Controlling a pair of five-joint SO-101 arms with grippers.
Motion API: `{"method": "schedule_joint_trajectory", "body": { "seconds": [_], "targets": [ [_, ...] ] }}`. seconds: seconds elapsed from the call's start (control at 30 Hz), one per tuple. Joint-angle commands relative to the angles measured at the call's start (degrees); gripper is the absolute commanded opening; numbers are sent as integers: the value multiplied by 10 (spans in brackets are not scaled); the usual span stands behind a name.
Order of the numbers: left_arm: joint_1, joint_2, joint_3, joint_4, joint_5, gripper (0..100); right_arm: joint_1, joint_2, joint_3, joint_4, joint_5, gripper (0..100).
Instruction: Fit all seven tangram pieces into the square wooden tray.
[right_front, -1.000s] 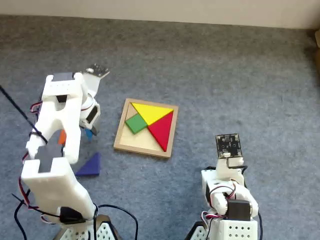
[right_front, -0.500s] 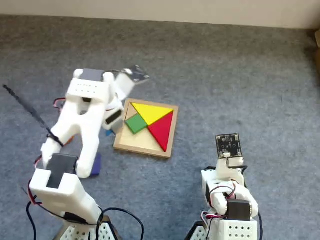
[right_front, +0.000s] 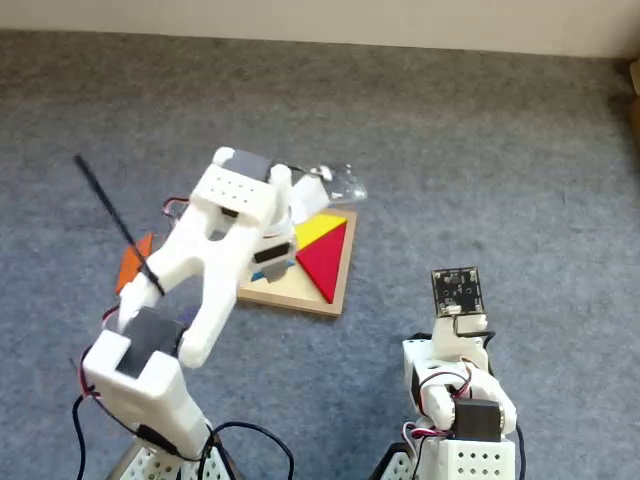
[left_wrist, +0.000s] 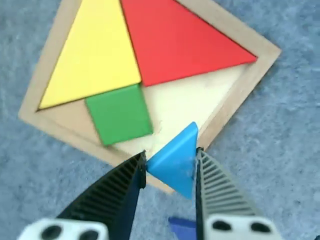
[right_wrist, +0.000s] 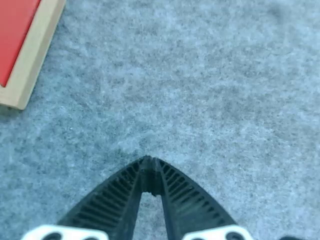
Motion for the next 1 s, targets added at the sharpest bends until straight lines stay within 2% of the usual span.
{"method": "schedule_joint_trajectory", "body": {
  "seconds": [0.0, 0.17, 0.33, 0.5, 0.67, 0.97],
  "targets": [
    [12, 26, -11, -44, 27, 152, 7, 7, 82, 5, 0, 16],
    [15, 41, -12, -84, 84, 163, 7, 7, 82, 5, 0, 16],
    [6, 37, -16, -92, 130, 303, 7, 7, 82, 5, 0, 16],
    [0, 36, -18, -98, 137, 304, 7, 7, 82, 5, 0, 16],
    [-14, 11, -23, -94, 136, 244, 7, 7, 82, 5, 0, 16],
    [-69, 33, -22, -91, 135, 239, 7, 7, 82, 5, 0, 16]
  ]
}}
